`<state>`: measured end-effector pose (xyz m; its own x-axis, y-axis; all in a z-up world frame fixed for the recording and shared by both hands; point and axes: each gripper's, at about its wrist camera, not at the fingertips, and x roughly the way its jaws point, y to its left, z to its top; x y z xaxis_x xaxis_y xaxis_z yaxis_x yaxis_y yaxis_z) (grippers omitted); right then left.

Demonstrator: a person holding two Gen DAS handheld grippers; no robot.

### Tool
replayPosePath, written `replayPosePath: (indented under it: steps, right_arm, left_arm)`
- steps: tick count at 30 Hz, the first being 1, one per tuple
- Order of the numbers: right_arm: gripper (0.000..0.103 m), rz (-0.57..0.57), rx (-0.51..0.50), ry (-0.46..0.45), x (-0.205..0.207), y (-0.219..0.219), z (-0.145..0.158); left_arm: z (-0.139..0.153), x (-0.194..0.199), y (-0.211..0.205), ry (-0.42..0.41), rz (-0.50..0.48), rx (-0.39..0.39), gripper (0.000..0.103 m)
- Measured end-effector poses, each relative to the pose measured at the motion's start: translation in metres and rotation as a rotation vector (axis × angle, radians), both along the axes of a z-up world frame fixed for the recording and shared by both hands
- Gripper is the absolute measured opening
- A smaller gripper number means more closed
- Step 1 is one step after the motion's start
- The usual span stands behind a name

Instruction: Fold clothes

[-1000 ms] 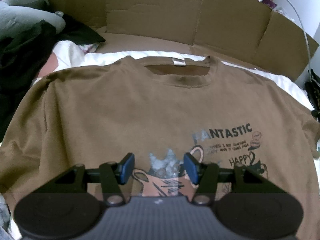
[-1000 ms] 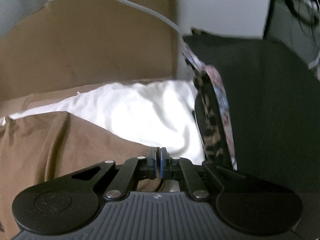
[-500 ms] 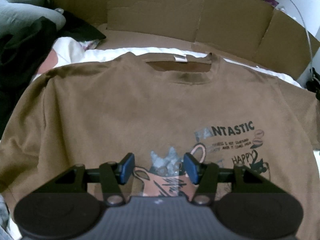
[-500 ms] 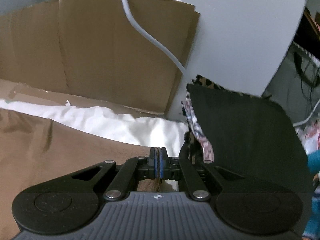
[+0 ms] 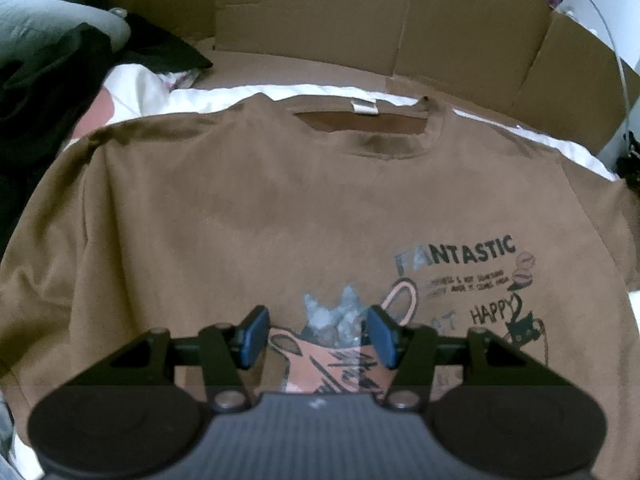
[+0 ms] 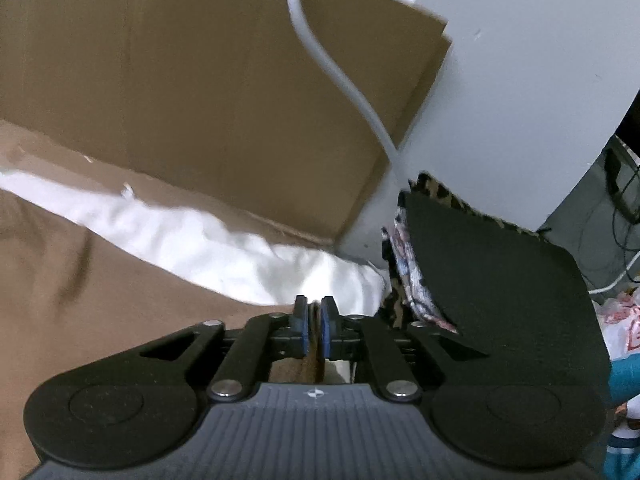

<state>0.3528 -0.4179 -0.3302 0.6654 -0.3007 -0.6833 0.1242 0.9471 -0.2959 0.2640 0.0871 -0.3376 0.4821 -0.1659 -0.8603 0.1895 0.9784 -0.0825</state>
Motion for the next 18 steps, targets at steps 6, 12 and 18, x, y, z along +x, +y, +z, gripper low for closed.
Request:
replayPosePath:
  steps: [6, 12, 18]
  right_arm:
    - [0.029, 0.070, 0.070, -0.035, -0.041, 0.004, 0.025]
    - [0.029, 0.086, 0.143, -0.019, -0.093, -0.003, 0.035]
    - [0.029, 0.098, 0.181, -0.013, -0.130, -0.007, 0.039]
  left_arm:
    - [0.012, -0.006, -0.002, -0.022, 0.000, -0.008, 0.058]
    - [0.029, -0.017, -0.001, -0.046, 0.005, -0.013, 0.058]
    - [0.042, -0.028, 0.003, -0.062, 0.028, -0.017, 0.058]
